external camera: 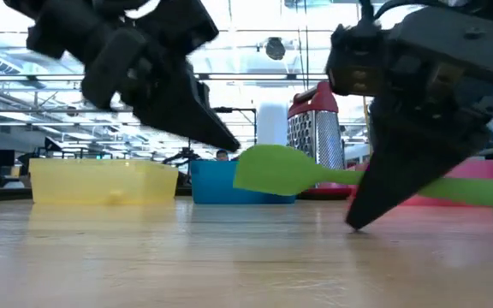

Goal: Pick & Place Kitchen Items
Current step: Put the green spatula into the pink bin

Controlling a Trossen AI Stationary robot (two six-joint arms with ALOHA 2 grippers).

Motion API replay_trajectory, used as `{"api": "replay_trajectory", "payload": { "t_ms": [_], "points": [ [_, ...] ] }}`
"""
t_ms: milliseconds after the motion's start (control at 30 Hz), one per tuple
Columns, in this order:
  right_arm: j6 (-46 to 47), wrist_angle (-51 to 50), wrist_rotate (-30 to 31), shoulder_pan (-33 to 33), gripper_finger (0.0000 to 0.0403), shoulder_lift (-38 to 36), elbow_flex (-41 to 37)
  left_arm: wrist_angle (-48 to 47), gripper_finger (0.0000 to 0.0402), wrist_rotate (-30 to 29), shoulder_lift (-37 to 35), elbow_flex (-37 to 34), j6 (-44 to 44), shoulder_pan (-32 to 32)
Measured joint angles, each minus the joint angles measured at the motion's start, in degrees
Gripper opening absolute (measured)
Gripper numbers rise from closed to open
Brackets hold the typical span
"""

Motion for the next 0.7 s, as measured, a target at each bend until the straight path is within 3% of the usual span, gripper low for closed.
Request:
{"api": "replay_trajectory", "payload": {
  "t_ms": [267,400,533,700],
  "points": [
    [-1.50,-8.66,7.54,-2.26,0.0002,-8.25,-0.02,-15.55,0.0088,-0.29,-9.99,-0.03,-2.71,-0.42],
    [-0.20,-16.72,17.66,-2.85,0.0002,-15.50,-0.02,-20.66,0.0088,-0.45,-12.47,0.02,-5.08,-0.59],
    [1.09,-24.04,26.33,-4.33,0.0002,-22.23,0.01,-20.53,0.0088,-0.35,-12.64,0.00,-8.82,-1.19],
    [5.42,-36.79,27.98,-8.17,0.0002,-28.55,0.00,-20.35,0.0088,-0.32,-12.36,0.00,-11.38,-2.17]
  ]
}}
